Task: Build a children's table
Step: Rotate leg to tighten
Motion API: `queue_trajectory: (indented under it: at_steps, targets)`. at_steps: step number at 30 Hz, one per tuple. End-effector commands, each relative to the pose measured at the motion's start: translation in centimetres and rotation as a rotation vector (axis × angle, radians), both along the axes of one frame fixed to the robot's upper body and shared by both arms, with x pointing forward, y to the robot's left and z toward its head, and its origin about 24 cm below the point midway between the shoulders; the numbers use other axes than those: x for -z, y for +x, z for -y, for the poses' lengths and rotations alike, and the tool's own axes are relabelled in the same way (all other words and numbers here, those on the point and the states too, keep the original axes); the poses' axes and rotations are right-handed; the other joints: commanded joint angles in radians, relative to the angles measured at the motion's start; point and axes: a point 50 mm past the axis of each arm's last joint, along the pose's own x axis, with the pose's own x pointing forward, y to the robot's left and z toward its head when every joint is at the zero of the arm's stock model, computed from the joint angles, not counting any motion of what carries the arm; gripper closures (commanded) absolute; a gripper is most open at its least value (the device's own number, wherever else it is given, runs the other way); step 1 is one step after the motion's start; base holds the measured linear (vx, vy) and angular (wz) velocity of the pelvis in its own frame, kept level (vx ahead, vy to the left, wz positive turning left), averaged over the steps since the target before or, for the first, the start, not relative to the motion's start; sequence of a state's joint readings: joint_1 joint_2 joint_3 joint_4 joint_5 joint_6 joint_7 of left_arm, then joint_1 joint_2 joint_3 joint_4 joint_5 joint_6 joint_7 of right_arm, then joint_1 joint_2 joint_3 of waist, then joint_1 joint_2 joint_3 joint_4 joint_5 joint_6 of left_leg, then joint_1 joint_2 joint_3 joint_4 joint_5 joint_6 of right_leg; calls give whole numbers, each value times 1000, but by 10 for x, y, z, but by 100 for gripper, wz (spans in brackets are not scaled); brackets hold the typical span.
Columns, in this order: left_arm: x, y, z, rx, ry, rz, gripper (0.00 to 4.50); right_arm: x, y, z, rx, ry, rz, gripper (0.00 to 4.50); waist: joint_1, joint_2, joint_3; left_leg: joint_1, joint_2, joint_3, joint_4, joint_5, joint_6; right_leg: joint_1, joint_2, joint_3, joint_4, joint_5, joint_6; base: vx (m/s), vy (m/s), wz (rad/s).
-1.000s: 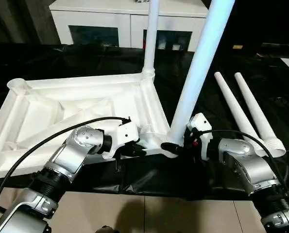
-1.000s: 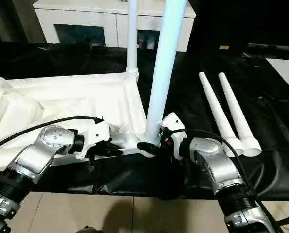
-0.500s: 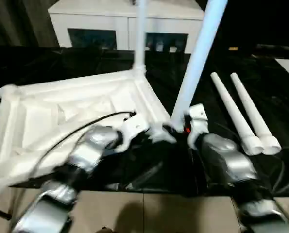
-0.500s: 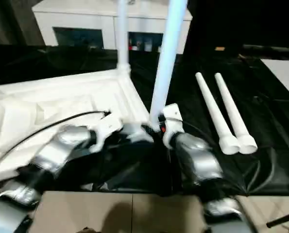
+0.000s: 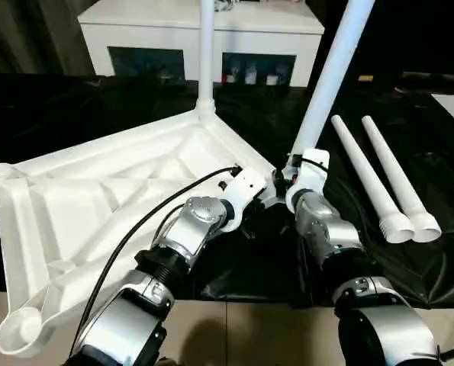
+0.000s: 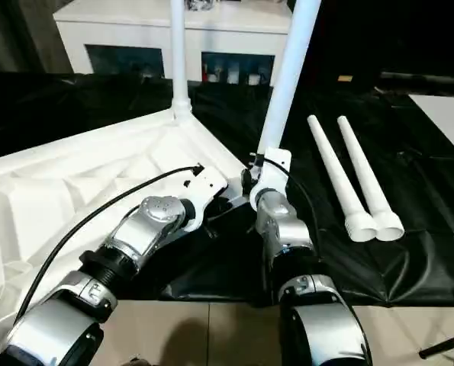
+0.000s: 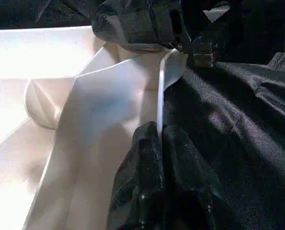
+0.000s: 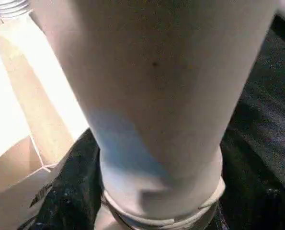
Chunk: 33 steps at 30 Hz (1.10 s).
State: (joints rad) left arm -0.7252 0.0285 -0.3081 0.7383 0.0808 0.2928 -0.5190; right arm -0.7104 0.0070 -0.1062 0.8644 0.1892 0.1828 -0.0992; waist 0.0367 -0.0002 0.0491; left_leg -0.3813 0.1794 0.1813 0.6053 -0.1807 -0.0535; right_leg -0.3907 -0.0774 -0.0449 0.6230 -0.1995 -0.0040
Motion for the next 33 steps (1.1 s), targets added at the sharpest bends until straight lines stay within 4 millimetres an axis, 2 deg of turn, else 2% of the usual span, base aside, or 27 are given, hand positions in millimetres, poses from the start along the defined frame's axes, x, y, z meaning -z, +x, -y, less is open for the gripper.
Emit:
queue_trajectory:
  at_steps: [1,3,5,6,7,8,10,12,14,16,17,19,20,21,23,26,28,33]
  targets:
    - [-18,14,-20,-107,-49,99,450,30,-16,-6,-29,101,-116,105,-1,-1,-62,17,41,-17,-82,-260,4,35,-64,38,-88,-199,-195,0,0,0]
    - [-17,13,-24,-84,-48,94,450,23,-14,-4,-44,104,-68,105,-2,-1,-62,17,42,-17,-82,-266,6,34,-65,38,-90,-210,-194,0,0,0]
    - [-17,11,-30,-63,-46,87,450,14,-11,-1,-64,96,-14,92,-6,-4,-64,6,41,-20,-83,-241,16,43,-66,37,-85,-184,-193,0,0,0]
    - [-17,10,-32,-52,-42,85,450,11,-10,1,-74,92,6,76,-10,-4,-67,-3,40,-22,-83,-203,21,49,-64,34,-79,-157,-190,0,0,0]
    - [-17,8,-37,-18,-29,90,450,4,-9,6,-111,76,35,64,-7,-3,-68,5,41,-19,-79,-191,32,42,-62,34,-81,-137,-198,0,0,0]
    - [-16,7,-41,-7,-19,88,450,2,-10,9,-147,53,41,55,-7,-5,-69,7,40,-16,-76,-177,42,40,-62,37,-79,-108,-214,0,0,0]
    - [-15,6,-45,11,-8,86,450,0,-12,14,-196,32,43,38,1,-3,-68,9,42,-14,-74,-152,56,42,-61,37,-77,-73,-225,0,0,0]
    - [-14,1,-52,77,3,77,450,-6,-20,21,-339,-8,61,38,4,0,-69,10,44,-13,-74,-132,63,43,-59,37,-73,-44,-230,0,0,0]
    - [-15,-10,-57,222,-3,61,450,-12,-32,32,-504,-47,86,38,8,0,-69,10,48,-15,-75,-129,73,46,-60,36,-71,-22,-233,0,0,0]
    - [-15,-18,-60,316,19,52,450,-17,-40,39,-608,-47,104,38,6,4,-68,12,51,-14,-77,-141,73,41,-59,37,-70,-15,-241,0,0,0]
    - [-15,-19,-61,339,25,47,450,-17,-42,40,-640,-50,107,38,4,2,-68,12,50,-14,-77,-144,73,42,-59,36,-70,-13,-246,0,0,0]
    - [-14,-28,-66,446,54,14,450,-21,-53,47,-805,-77,107,38,7,4,-69,17,53,-12,-75,-146,71,40,-59,38,-68,2,-260,0,0,0]
    - [-14,-28,-66,446,54,14,450,-21,-53,47,-805,-77,107,38,9,3,-68,16,53,-10,-74,-139,76,40,-59,39,-66,19,-266,0,0,0]
    - [-15,-31,-68,487,60,-6,450,-22,-58,51,-880,-95,96,38,10,4,-67,16,53,-9,-75,-138,77,40,-59,39,-65,21,-268,0,0,0]
    - [-18,-31,-70,500,65,-5,450,-26,-60,54,-920,-100,94,38,11,-1,-66,16,52,-6,-74,-143,79,39,-61,40,-67,10,-273,0,0,0]
    - [-20,-30,-73,511,76,-4,450,-31,-59,55,-956,-112,101,38,16,-3,-61,20,52,-4,-77,-200,56,35,-64,43,-78,-112,-255,0,0,0]
    - [-21,-29,-74,508,82,4,450,-32,-60,53,-989,-113,104,38,18,-5,-61,20,53,-3,-77,-206,46,34,-64,44,-80,-135,-245,0,0,0]
    - [-21,-29,-76,513,88,2,450,-32,-61,49,-1049,-114,88,38,21,-4,-64,20,53,-2,-75,-172,48,34,-62,42,-73,-91,-247,0,0,0]
